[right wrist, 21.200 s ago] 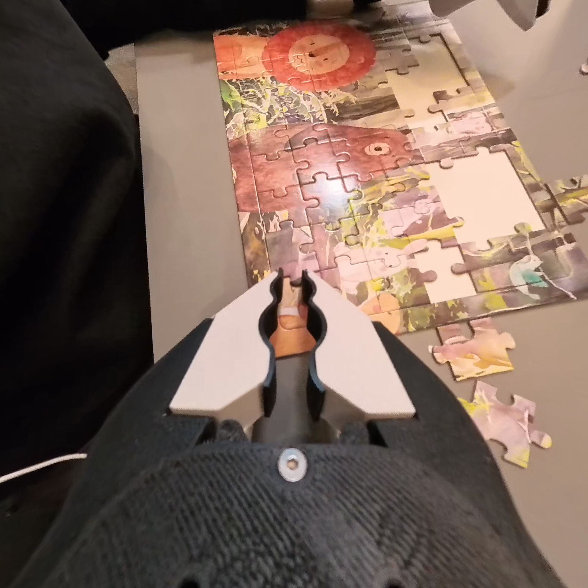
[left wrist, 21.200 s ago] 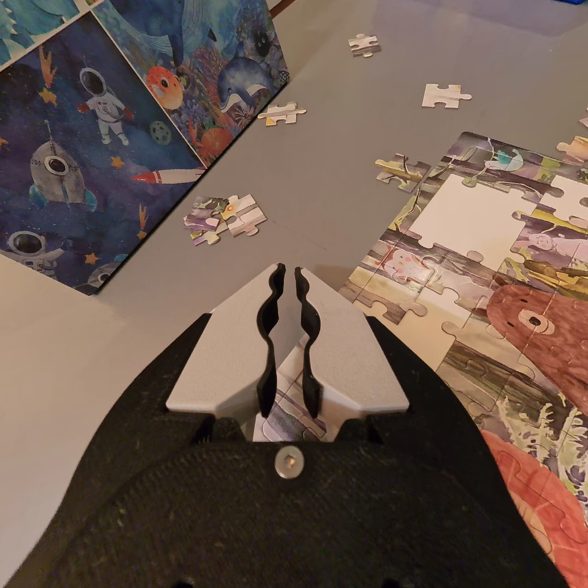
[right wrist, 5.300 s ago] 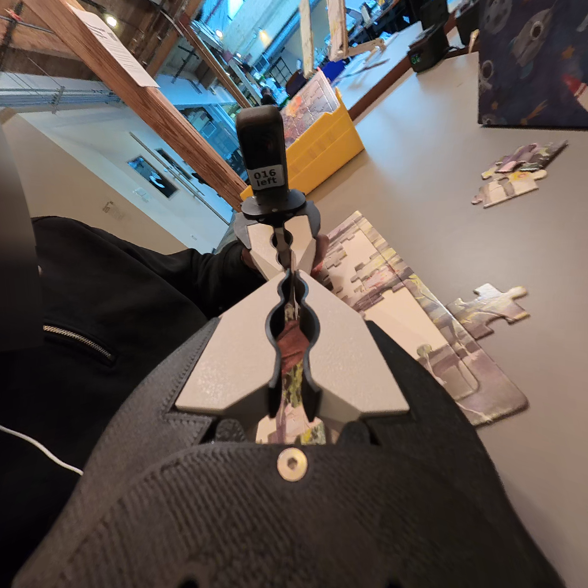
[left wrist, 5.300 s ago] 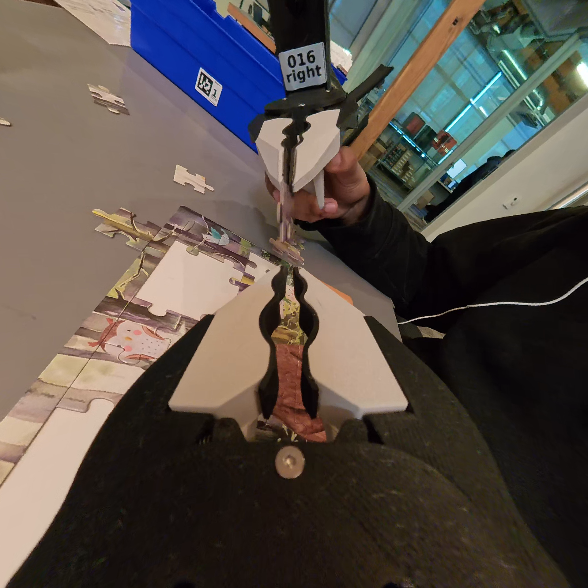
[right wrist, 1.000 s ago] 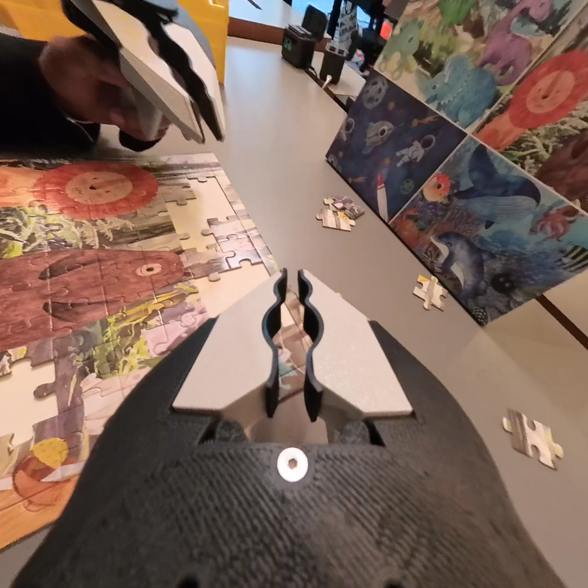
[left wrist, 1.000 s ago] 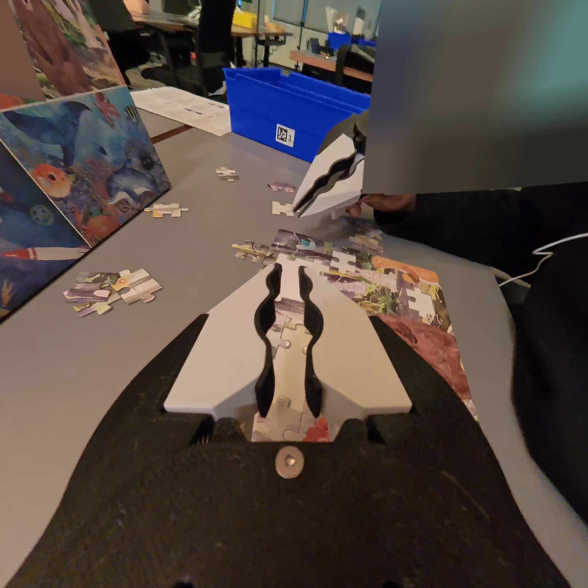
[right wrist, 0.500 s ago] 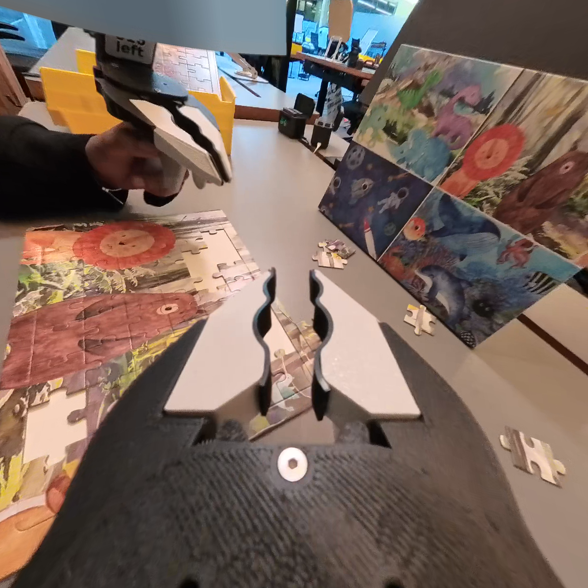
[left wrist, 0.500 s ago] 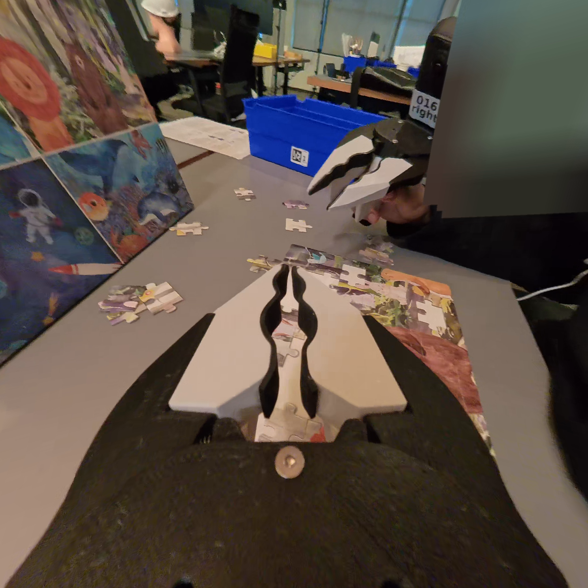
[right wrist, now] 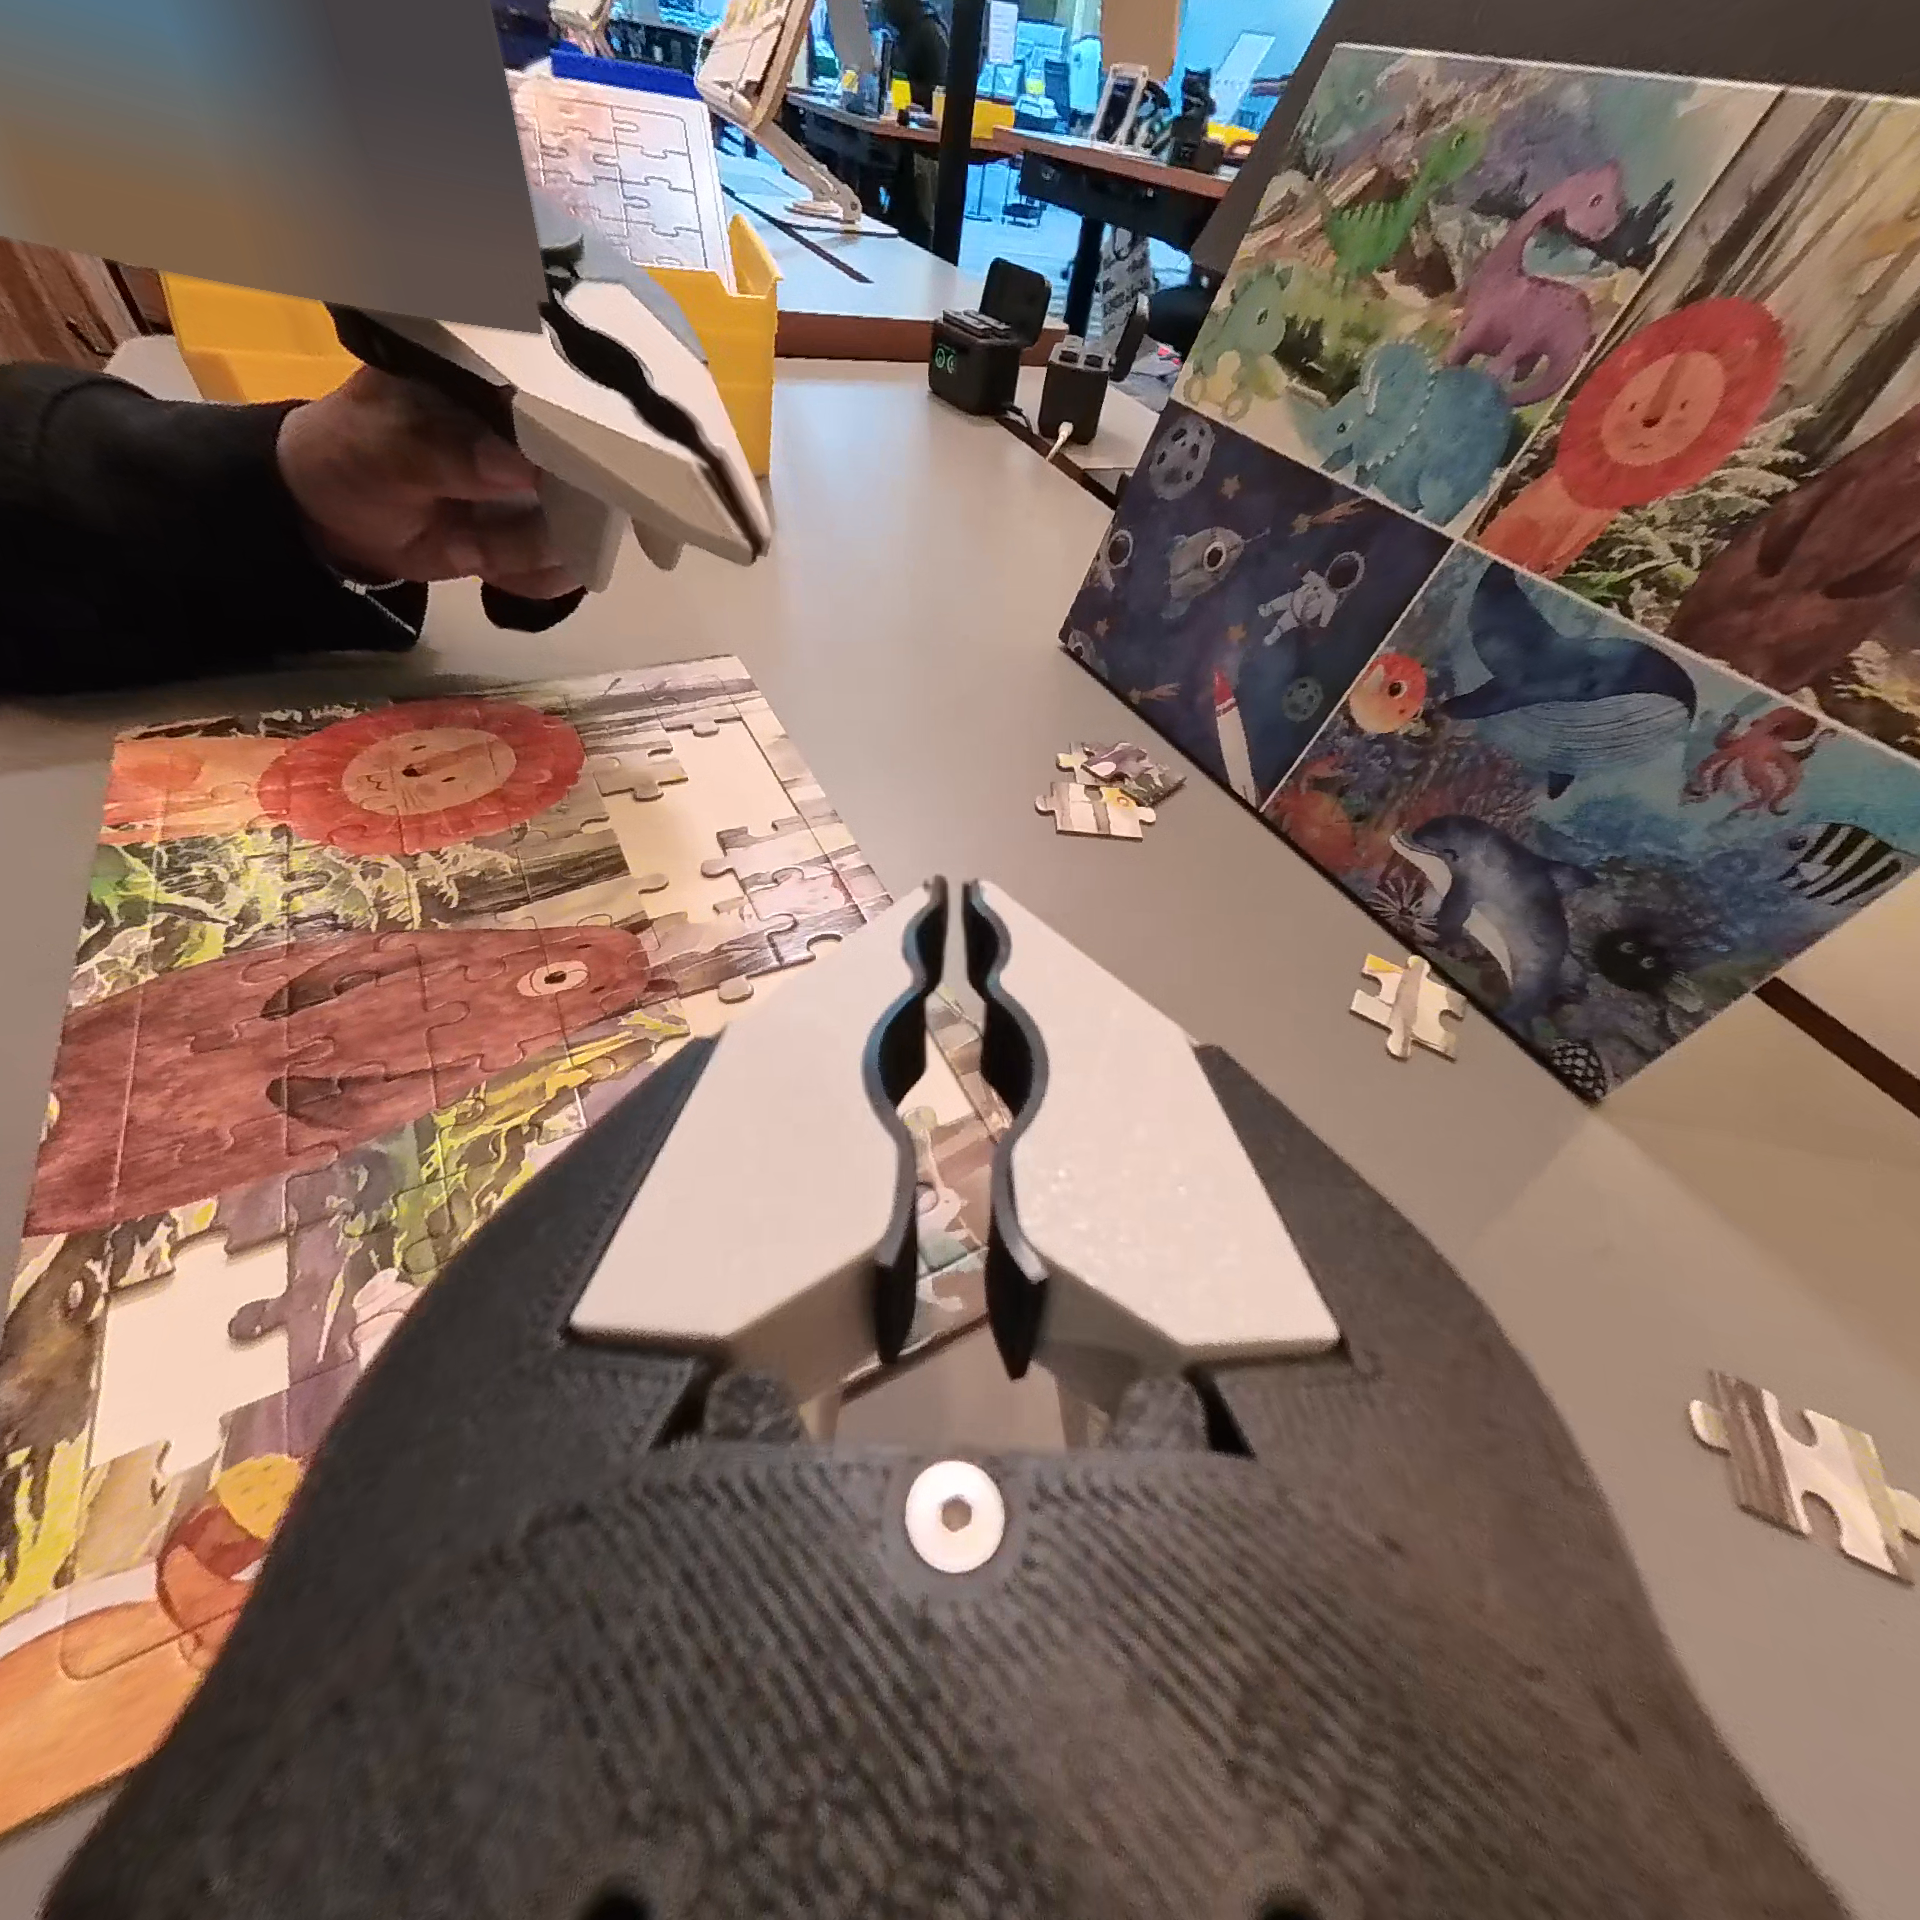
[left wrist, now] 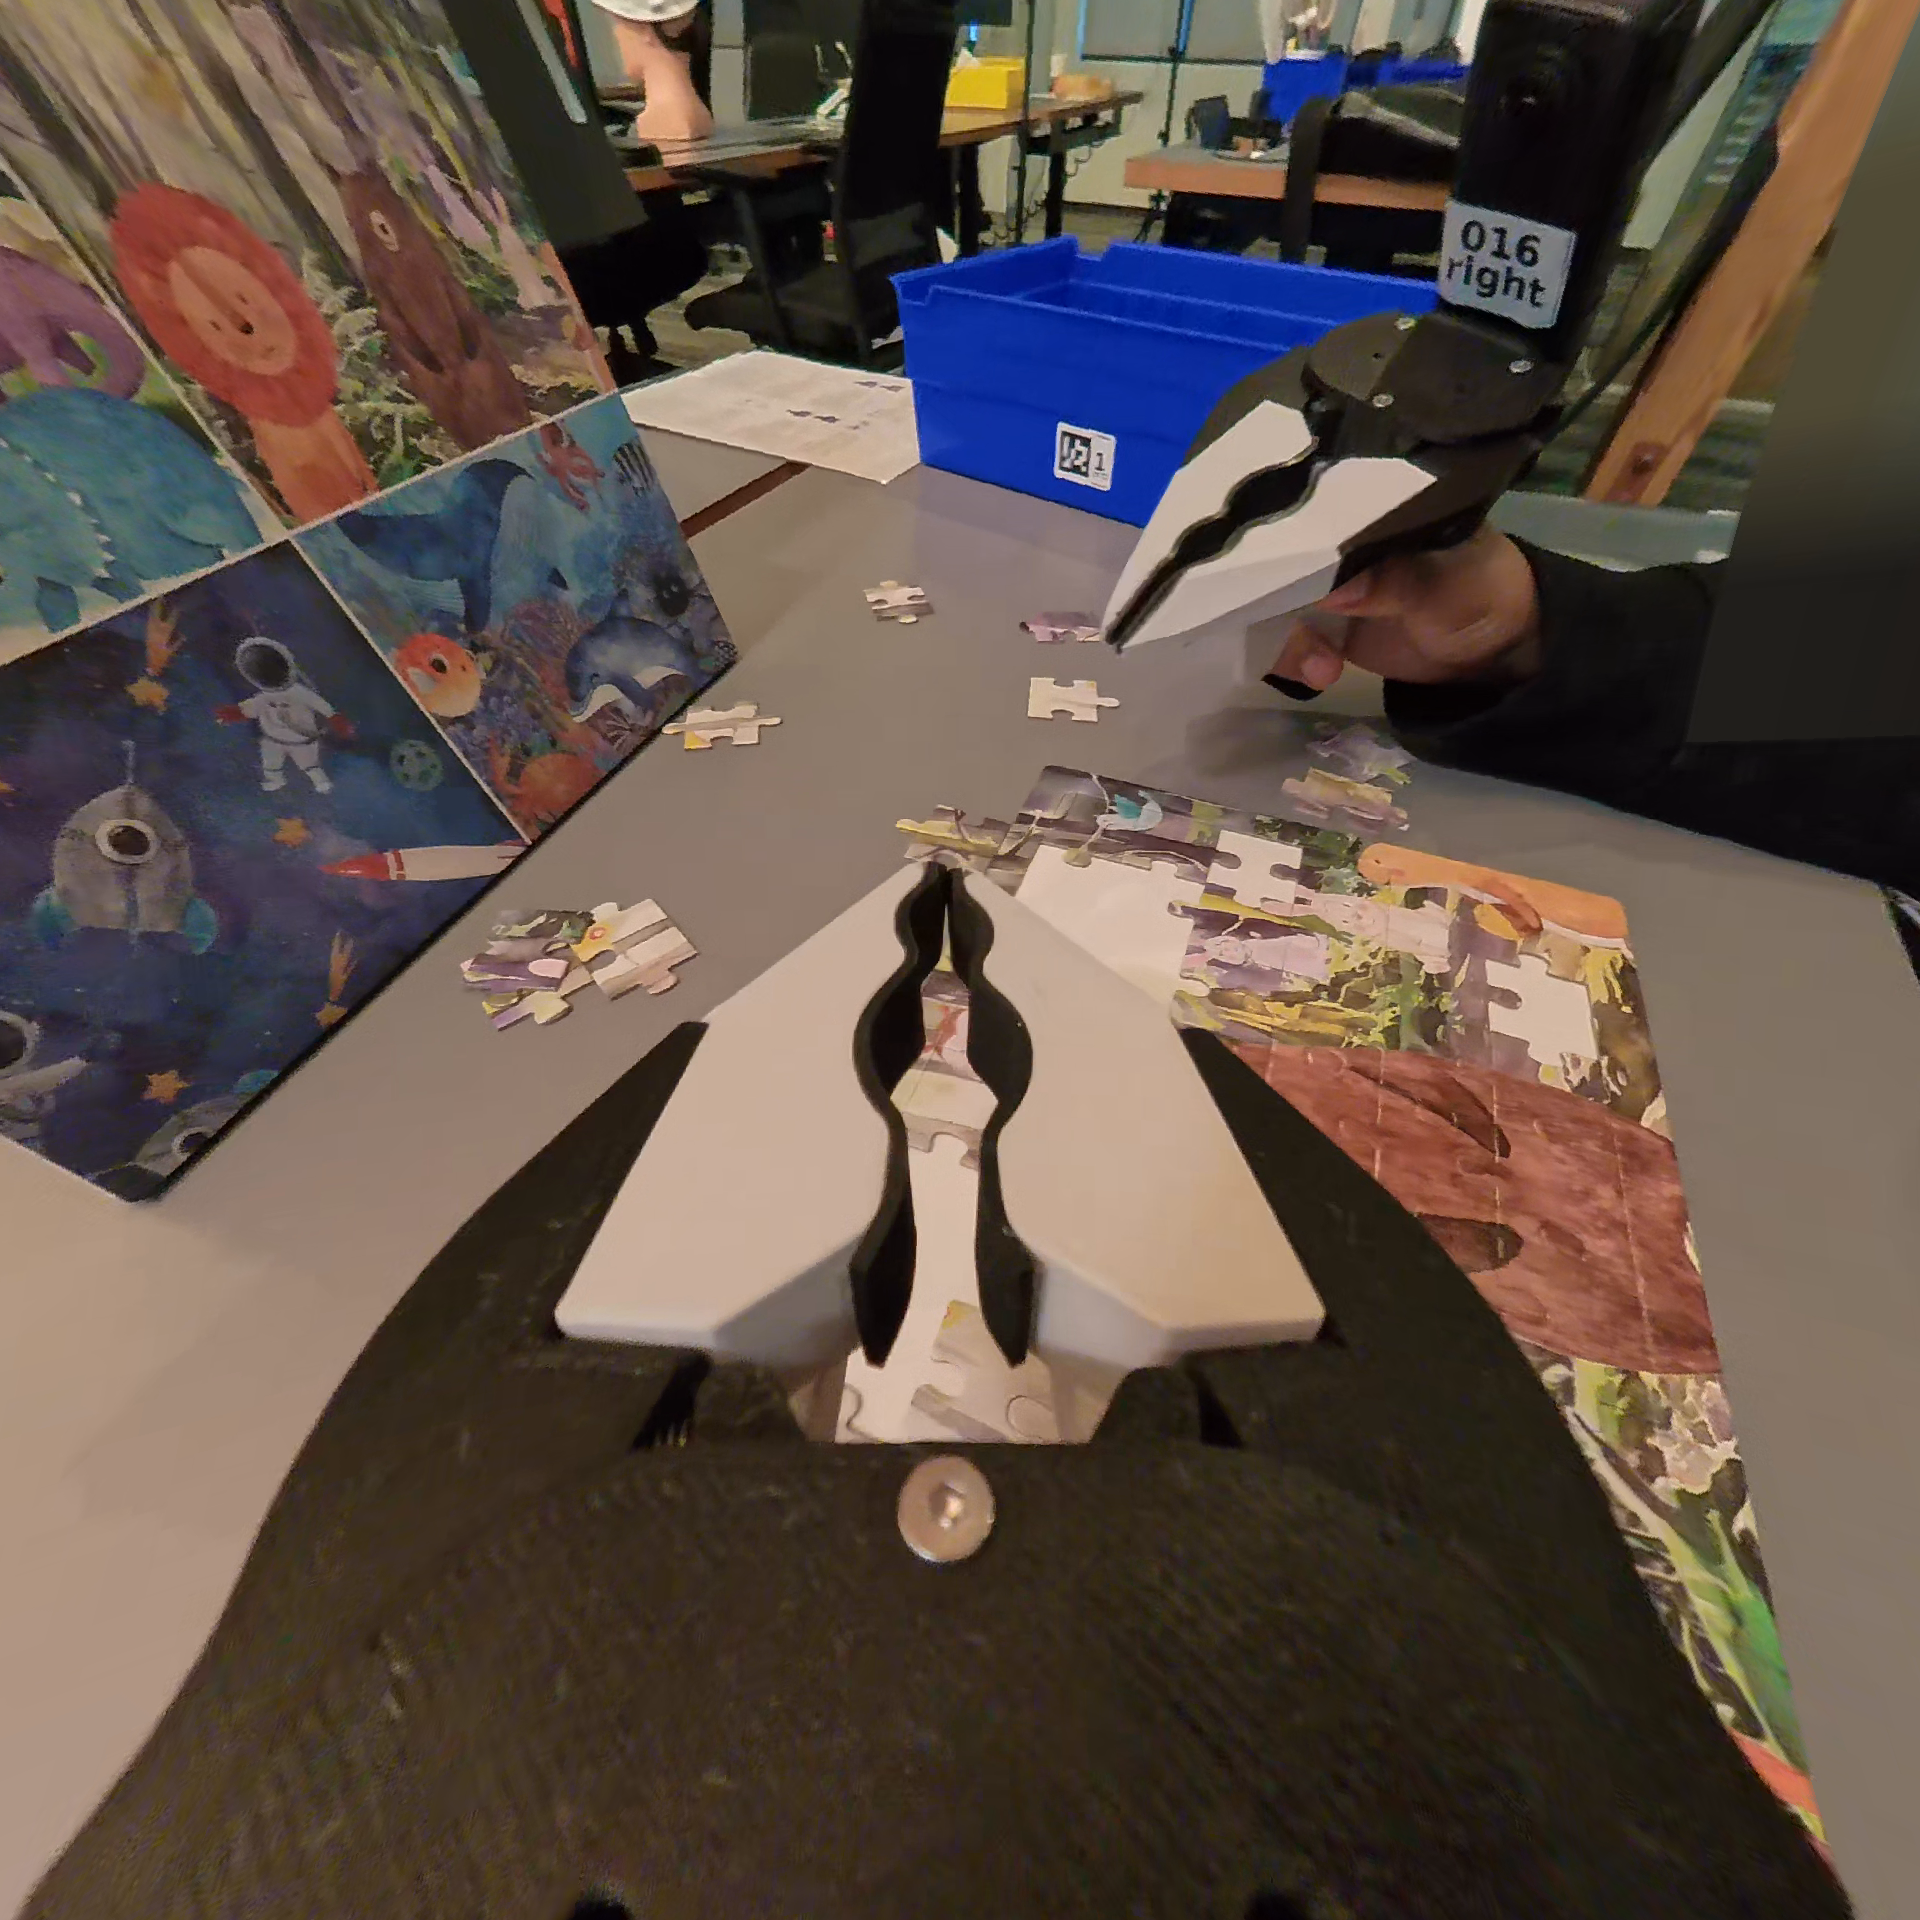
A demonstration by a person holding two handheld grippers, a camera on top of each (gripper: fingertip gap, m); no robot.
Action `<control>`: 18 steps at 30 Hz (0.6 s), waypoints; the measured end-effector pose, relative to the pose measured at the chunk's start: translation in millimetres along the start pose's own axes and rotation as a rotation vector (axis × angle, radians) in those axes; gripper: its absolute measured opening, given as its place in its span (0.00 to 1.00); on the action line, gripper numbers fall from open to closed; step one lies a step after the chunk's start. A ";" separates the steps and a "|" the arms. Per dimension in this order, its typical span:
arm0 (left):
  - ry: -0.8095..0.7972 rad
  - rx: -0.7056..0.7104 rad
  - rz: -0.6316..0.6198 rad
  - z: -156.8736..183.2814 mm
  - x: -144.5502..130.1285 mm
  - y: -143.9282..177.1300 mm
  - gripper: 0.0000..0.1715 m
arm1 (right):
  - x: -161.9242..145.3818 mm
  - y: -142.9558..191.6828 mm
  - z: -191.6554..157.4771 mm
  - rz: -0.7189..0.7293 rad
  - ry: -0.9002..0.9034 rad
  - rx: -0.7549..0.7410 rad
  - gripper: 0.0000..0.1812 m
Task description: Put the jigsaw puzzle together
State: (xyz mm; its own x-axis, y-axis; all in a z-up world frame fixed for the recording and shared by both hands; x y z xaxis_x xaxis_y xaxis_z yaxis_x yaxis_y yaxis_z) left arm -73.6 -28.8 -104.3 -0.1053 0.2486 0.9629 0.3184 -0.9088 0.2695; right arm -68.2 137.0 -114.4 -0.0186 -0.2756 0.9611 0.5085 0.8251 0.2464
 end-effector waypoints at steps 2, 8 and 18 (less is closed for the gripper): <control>-0.006 0.027 -0.003 -5.2 -0.8 2.5 0.00 | -2.8 0.4 -0.7 -0.015 -0.004 0.015 0.00; 0.069 -0.025 0.000 -12.1 -3.6 8.2 0.00 | -5.4 -1.9 1.1 -0.012 -0.059 0.038 0.00; 0.157 -0.068 -0.097 -15.2 -25.6 -1.4 0.00 | -12.7 -7.5 -11.8 -0.079 -0.032 0.116 0.00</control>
State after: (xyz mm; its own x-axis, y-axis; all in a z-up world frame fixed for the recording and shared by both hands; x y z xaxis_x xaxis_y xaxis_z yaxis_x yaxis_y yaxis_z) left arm -85.6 -39.0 -129.6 -0.2796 0.2860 0.9166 0.2355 -0.9050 0.3542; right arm -61.6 128.5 -130.0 -0.0835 -0.3275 0.9412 0.4018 0.8532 0.3325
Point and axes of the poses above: each gripper's, where its closed fingertips meet, y back along the fingers, x out of its top, z = x × y across the jaws, the point moved 3 cm from there along y, back along the fingers, and after that the axes turned 1 degree about -x, right-handed, at the moved point
